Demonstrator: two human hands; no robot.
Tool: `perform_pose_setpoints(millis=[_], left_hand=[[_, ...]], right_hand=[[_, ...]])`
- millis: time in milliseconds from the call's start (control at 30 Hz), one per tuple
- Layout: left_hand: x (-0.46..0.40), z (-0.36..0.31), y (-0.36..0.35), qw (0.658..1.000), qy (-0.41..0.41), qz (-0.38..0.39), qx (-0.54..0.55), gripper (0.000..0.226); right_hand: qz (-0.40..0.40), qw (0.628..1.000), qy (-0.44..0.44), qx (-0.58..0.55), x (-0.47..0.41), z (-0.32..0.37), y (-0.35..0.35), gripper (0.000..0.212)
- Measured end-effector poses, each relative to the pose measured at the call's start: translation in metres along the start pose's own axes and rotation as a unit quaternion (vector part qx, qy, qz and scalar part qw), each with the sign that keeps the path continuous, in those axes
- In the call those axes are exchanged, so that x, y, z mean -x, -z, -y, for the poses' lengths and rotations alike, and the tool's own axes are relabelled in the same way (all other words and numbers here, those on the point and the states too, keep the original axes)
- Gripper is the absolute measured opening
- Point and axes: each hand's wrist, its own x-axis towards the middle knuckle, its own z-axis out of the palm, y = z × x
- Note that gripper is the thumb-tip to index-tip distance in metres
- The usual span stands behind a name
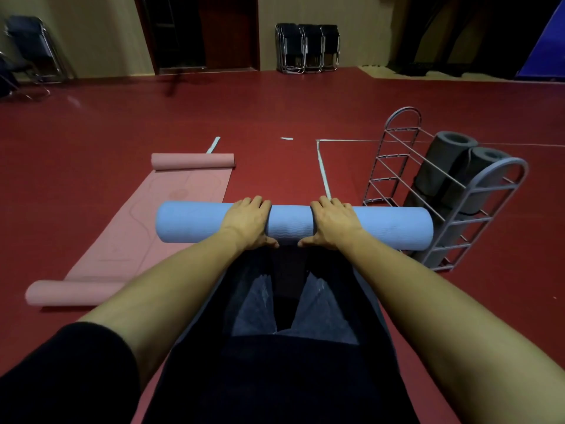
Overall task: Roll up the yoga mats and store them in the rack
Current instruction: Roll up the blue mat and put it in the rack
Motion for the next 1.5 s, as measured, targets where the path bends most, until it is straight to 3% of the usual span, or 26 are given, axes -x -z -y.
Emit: perform_pose_setpoints(millis=[133,633,933,1233,1500], left_hand=[[0.003,0.002,-0.008,1.000,-0.009,-0.013,0.006,0.102],[0.010,0.005,0.001,0.997,-0.037,-0.063,-0.040,0.082],[0.001,0.011,0.051,0.992,-0.047,-0.100,-0.063,0.085],[-0.005,0.026,0.137,0.973,-0.032,-0.207,-0.093,0.092],[0.005,0.045,0.193,0.963,-0.027,-0.246,-0.111,0.097]], right_hand=[[-0.003,1.000,0.006,-0.005,-0.003,-0.002,0.001,0.095],[-0.061,0.997,0.032,0.034,0.008,0.000,-0.003,0.083],[-0.104,0.991,0.042,0.068,0.004,-0.014,0.042,0.084],[-0.219,0.968,0.046,0.115,-0.008,-0.024,0.128,0.089],[-0.290,0.942,0.079,0.147,-0.010,-0.022,0.186,0.093]])
